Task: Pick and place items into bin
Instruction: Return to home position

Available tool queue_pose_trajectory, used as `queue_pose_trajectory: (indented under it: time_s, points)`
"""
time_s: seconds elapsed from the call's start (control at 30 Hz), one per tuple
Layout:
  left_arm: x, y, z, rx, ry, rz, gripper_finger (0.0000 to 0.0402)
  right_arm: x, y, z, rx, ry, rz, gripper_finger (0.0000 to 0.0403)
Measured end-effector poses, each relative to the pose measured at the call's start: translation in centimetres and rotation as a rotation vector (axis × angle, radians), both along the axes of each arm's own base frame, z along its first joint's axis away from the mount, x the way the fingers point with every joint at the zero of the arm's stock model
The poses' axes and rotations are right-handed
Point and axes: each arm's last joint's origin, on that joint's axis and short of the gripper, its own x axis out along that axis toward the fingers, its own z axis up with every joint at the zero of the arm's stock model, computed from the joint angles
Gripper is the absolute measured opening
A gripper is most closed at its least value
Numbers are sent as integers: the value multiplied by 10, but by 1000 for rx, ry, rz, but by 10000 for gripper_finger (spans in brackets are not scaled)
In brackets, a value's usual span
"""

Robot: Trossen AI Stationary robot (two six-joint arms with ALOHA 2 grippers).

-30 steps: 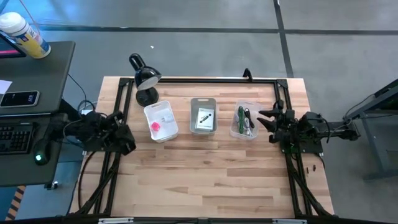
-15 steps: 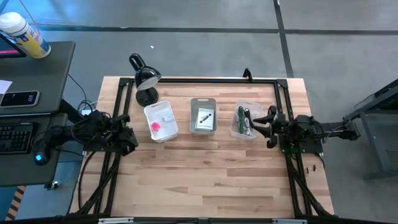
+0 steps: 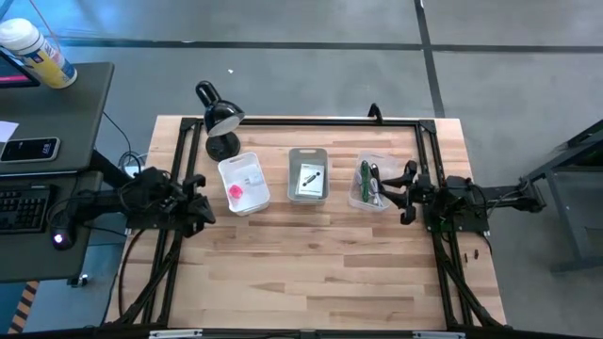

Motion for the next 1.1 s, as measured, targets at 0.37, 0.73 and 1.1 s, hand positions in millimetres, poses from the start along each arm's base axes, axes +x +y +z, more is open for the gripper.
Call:
queue_pose_trajectory:
  time_s: [0.37, 0.73, 1.1]
  points:
    - [2, 1, -9, -24, 105, 0, 1, 0, 0, 0, 0, 4, 1, 140]
    - [2, 1, -9, -23, 105, 1, 1, 0, 0, -1, -1, 7, 0, 140]
    - [2, 1, -9, -23, 105, 1, 1, 0, 0, -1, -1, 8, 0, 140]
